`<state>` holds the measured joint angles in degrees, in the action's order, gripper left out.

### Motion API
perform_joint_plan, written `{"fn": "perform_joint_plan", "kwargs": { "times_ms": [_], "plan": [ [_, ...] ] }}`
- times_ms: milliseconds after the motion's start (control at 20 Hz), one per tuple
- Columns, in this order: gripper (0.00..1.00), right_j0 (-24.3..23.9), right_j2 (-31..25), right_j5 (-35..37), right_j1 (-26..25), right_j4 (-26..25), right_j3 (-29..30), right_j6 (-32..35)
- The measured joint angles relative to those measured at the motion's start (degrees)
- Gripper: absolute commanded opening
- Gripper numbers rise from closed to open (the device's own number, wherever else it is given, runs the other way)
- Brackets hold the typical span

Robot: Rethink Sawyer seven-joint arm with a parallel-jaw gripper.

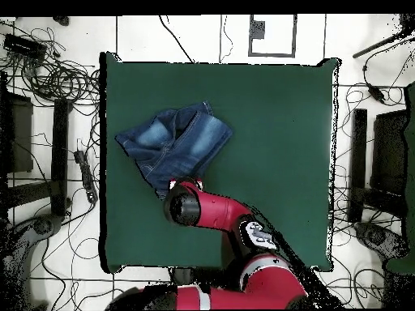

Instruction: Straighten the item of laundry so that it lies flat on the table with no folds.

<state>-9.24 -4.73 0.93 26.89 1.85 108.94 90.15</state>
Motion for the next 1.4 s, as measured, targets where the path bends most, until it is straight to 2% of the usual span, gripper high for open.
{"fn": "perform_joint_plan", "kwargs": {
  "times_ms": [400, 450, 550, 650, 800, 850, 1100, 1250, 1400],
  "plan": [
    [0.0, 2.53, 1.79, 4.44, 1.79, 2.89, 0.0, 0.0],
    [0.0, 3.97, 2.49, 8.37, 3.45, 3.69, 0.02, 0.01],
    [0.0, 4.76, 2.84, 11.44, 4.66, 3.93, -0.01, 0.01],
    [0.0, 6.06, 3.48, 19.86, 7.5, 3.94, -0.52, 0.01],
    [0.0, 6.76, 4.08, 28.34, 9.74, 3.92, -1.88, 0.01],
    [0.0, 6.92, 4.51, 36.48, 11.43, 3.73, -3.93, 0.01],
    [0.0, 6.43, 4.81, 51.23, 13.69, 1.69, -9.6, 0.01],
    [0.0, 5.86, 4.81, 61.23, 14.42, -1.11, -15.74, 0.01],
    [0.0, 5.28, 4.79, 65.65, 14.36, -2.99, -19.83, 0.0]
  ]
}}
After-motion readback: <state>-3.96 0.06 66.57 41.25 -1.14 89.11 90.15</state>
